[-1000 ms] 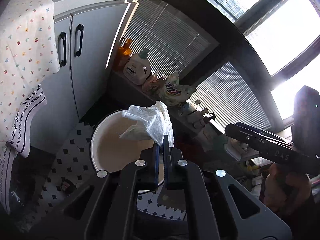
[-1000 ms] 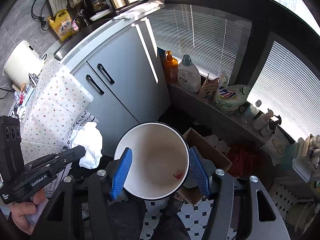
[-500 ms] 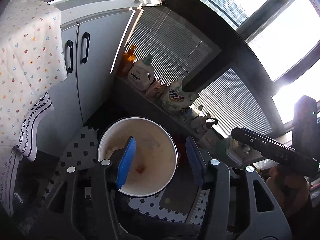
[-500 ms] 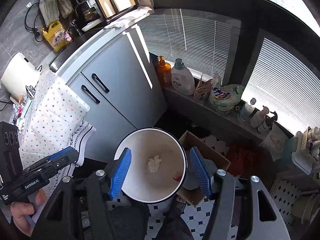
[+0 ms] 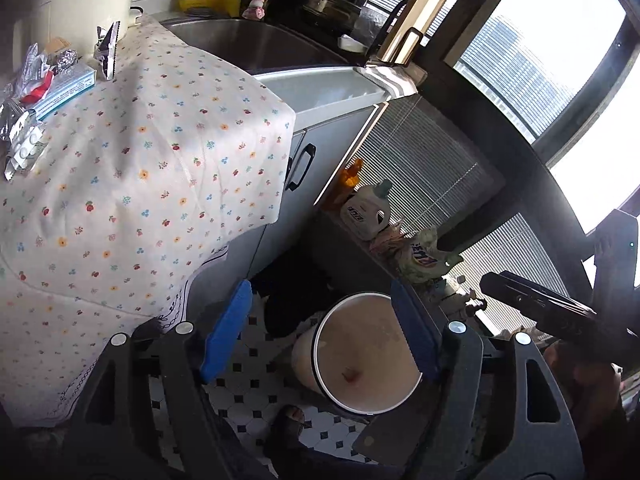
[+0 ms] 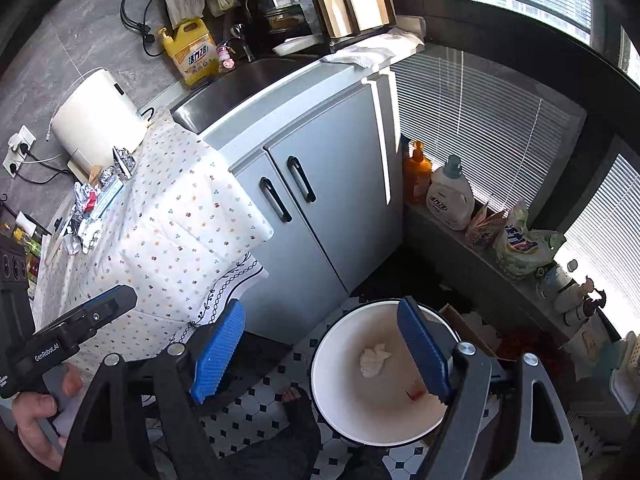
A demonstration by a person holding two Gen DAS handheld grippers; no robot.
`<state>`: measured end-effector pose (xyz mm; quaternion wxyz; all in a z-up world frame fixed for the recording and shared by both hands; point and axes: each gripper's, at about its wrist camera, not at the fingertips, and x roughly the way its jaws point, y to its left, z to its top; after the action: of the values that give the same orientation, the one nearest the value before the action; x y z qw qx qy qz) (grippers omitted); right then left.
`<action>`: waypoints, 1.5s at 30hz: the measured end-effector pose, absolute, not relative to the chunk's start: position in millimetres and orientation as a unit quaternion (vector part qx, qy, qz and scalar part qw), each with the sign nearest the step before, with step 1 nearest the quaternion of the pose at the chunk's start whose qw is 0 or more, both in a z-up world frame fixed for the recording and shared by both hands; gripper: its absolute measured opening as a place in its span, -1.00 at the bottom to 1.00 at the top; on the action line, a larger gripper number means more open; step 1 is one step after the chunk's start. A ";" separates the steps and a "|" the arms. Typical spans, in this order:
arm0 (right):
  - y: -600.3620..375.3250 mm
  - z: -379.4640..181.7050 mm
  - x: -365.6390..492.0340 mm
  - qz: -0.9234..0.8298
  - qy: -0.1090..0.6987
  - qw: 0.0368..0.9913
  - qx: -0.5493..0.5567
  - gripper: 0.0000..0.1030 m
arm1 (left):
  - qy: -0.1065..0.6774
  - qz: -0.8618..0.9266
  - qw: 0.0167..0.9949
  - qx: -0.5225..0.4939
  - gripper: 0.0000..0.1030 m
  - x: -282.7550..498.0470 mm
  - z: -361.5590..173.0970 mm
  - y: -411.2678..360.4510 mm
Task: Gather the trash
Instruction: 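Return both tools to the counter and grasp the foil wrapper with the right tool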
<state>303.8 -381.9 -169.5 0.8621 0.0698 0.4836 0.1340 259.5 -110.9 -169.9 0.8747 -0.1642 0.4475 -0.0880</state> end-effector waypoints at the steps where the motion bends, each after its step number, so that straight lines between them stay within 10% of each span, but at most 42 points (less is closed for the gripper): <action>1: -371.5 -167.9 306.7 0.141 0.482 0.862 0.067 0.56 | 0.442 -0.079 0.878 -0.166 0.48 258.2 -166.9 -99.5; 10: -271.5 -146.2 331.0 0.202 0.458 0.865 0.032 0.80 | 0.398 0.004 0.898 -0.187 0.79 240.3 -144.8 -4.1; 30: -49.1 -127.8 358.1 0.333 0.428 0.839 -0.047 0.74 | 0.308 0.116 0.912 -0.244 0.81 199.8 -129.5 180.3; 45: 80.4 -154.1 374.0 0.394 0.450 0.790 -0.132 0.57 | 0.325 0.127 0.891 -0.290 0.10 202.7 -158.4 258.0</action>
<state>374.0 80.4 -154.1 0.7904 -0.1317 0.4501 0.3941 202.7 258.0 -158.4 0.8910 -0.2904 0.3249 0.1274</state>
